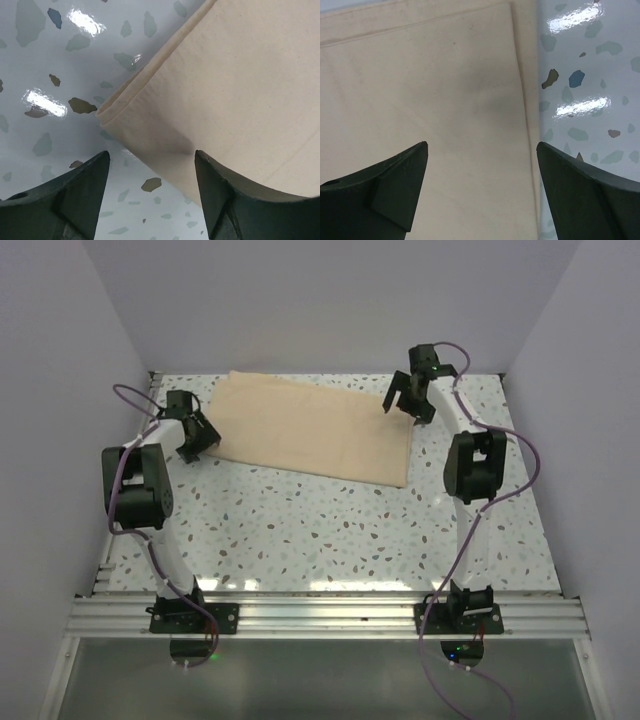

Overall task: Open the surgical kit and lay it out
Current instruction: Open the surgical kit at the center of the board.

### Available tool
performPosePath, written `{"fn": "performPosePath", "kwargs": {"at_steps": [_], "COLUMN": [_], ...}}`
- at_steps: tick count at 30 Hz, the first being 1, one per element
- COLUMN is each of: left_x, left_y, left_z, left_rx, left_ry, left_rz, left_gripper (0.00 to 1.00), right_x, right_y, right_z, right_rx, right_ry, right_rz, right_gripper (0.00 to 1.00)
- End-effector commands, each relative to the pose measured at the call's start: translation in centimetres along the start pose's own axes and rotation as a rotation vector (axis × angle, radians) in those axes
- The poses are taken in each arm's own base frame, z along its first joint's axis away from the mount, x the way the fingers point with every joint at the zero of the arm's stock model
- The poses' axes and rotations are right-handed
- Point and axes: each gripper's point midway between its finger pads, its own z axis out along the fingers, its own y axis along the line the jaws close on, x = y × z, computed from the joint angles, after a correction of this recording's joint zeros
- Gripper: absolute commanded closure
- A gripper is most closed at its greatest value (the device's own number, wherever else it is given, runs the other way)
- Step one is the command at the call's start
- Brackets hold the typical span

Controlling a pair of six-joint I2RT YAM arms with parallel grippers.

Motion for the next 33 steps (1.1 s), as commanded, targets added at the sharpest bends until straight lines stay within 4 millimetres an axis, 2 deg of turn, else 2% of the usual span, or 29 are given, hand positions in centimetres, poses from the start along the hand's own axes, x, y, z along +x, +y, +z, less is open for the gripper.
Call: {"fn": "performPosePath", "kwargs": {"at_steps": [1,2,3,4,7,10,11,13,14,15,17,18,21,24,25,27,28,29,30,33], "left_x": [-2.5,-1.0,-1.5,-0.7,0.6,1.7,1.7,3.1,2.8,4.1,4.5,5.5,6.4,6.4,6.2,5.9,5.8,5.6,5.4,5.4], "left_y": [-1.6,-0.7,-1.0,-0.6,-0.5,-0.2,-0.4,0.5,0.4,1.3,1.8,2.5,2.6,2.6,2.6,2.6,2.7,2.6,2.6,2.7], "left_z": [-0.1,1.0,1.1,1.5,2.2,1.6,0.6,-0.4,-1.9,-2.2,-3.5,-3.7,-4.2,-4.3,-4.4,-4.8,-4.9,-5.2,-5.3,-5.6], "left_rx": [0.021,-0.029,-0.036,-0.057,-0.066,-0.073,-0.065,-0.07,-0.052,-0.065,-0.062,-0.072,-0.053,-0.051,-0.053,-0.059,-0.065,-0.062,-0.062,-0.068], "left_ry": [-0.072,-0.007,-0.01,0.019,0.053,0.079,0.073,0.098,0.075,0.097,0.096,0.116,0.135,0.142,0.14,0.134,0.134,0.127,0.123,0.123], "left_rz": [-0.044,-0.043,-0.044,-0.041,-0.026,0.006,0.014,0.035,0.038,0.044,0.056,0.059,0.071,0.088,0.097,0.104,0.109,0.112,0.112,0.114], "left_gripper": [0.29,0.37,0.45,0.64,1.0,1.0,1.0,1.0,1.0,1.0,1.0,1.0,1.0,0.66,0.43,0.27,0.25,0.24,0.23,0.24], "right_x": [-2.7,-2.7,-2.7,-2.8,-3.0,-3.7,-4.0,-4.8,-5.0,-5.3,-5.9,-6.2,-6.6,-6.9,-7.7,-8.5,-9.5,-9.7,-9.9,-11.3], "right_y": [1.2,1.2,1.3,1.2,1.1,0.8,0.8,0.5,0.5,0.5,0.3,0.5,1.0,1.7,2.3,3.1,3.7,4.5,4.9,6.5], "right_z": [-4.5,-4.7,-4.8,-4.8,-4.8,-4.4,-4.3,-3.7,-3.4,-3.2,-2.0,-1.4,0.5,2.3,2.6,3.8,3.6,3.7,4.7,4.5], "right_rx": [-0.057,-0.059,-0.059,-0.057,-0.05,-0.032,-0.033,-0.033,-0.035,-0.04,-0.055,-0.068,-0.094,-0.122,-0.154,-0.195,-0.215,-0.252,-0.271,-0.35], "right_ry": [-0.101,-0.103,-0.103,-0.105,-0.113,-0.129,-0.134,-0.146,-0.15,-0.154,-0.16,-0.171,-0.185,-0.204,-0.237,-0.266,-0.295,-0.297,-0.303,-0.339], "right_rz": [-0.008,-0.01,-0.012,-0.011,-0.016,-0.023,-0.02,-0.005,0.001,0.01,0.041,0.05,0.078,0.114,0.129,0.139,0.153,0.154,0.156,0.178], "right_gripper": [0.06,0.06,0.06,0.06,0.06,0.06,0.06,0.06,0.06,0.06,0.06,0.07,0.09,0.1,0.1,0.11,0.11,0.12,0.13,0.14]}}
